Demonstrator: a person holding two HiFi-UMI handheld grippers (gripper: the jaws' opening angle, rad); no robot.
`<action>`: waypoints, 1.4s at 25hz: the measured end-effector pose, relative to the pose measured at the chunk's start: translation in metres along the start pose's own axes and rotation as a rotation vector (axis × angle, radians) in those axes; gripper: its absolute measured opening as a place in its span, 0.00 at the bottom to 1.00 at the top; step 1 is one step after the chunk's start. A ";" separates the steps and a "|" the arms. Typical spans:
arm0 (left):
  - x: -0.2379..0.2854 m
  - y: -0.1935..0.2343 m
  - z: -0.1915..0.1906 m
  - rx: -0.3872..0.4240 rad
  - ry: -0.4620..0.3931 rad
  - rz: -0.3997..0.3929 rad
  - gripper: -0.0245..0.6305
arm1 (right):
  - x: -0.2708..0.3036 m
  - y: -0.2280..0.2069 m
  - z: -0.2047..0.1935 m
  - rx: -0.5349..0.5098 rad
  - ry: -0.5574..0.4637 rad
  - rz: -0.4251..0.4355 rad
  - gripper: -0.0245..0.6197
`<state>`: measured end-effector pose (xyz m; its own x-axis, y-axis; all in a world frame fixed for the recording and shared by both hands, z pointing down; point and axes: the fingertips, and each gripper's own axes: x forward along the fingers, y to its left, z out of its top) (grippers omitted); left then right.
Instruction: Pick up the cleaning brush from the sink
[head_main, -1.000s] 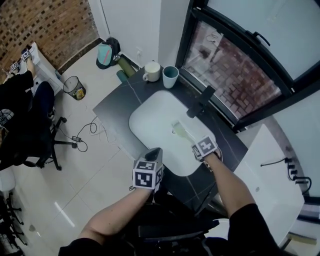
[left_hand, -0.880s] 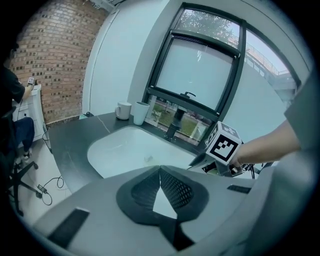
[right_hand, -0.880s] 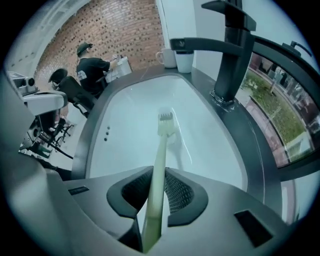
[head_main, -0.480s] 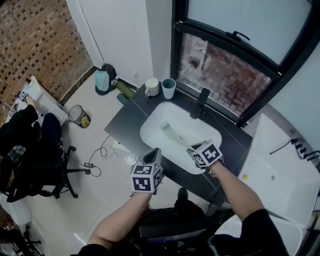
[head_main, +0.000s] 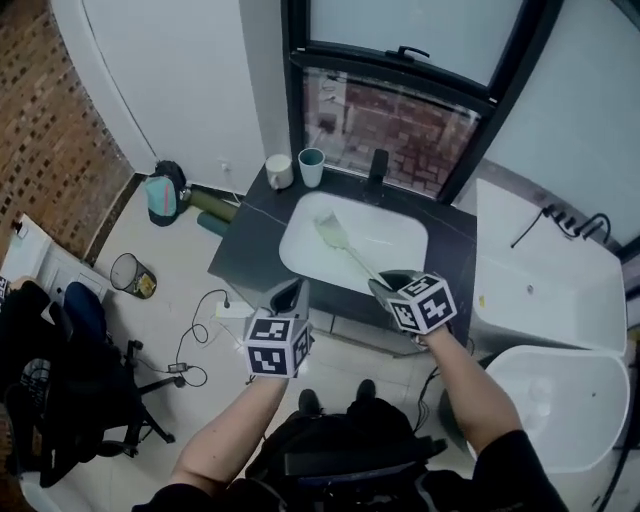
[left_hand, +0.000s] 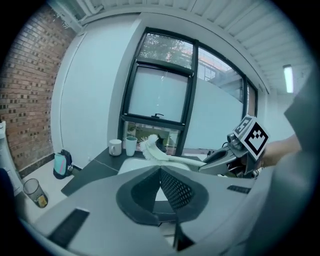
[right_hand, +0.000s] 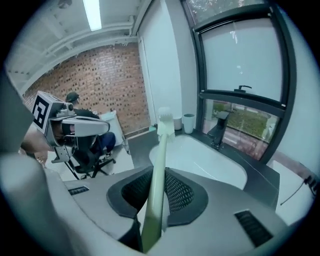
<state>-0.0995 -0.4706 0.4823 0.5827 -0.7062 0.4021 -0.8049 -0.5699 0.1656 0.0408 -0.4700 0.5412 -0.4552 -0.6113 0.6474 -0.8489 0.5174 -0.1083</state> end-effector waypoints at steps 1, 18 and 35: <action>-0.010 -0.008 0.004 0.014 -0.015 -0.014 0.05 | -0.016 0.009 -0.002 0.019 -0.030 -0.016 0.13; -0.150 -0.128 0.023 0.123 -0.220 -0.126 0.05 | -0.245 0.102 -0.035 0.145 -0.483 -0.407 0.13; -0.176 -0.128 0.023 0.134 -0.228 -0.208 0.04 | -0.287 0.135 -0.045 0.207 -0.596 -0.560 0.13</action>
<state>-0.0966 -0.2829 0.3697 0.7550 -0.6365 0.1576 -0.6533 -0.7509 0.0969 0.0689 -0.1981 0.3747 0.0314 -0.9887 0.1466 -0.9971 -0.0411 -0.0634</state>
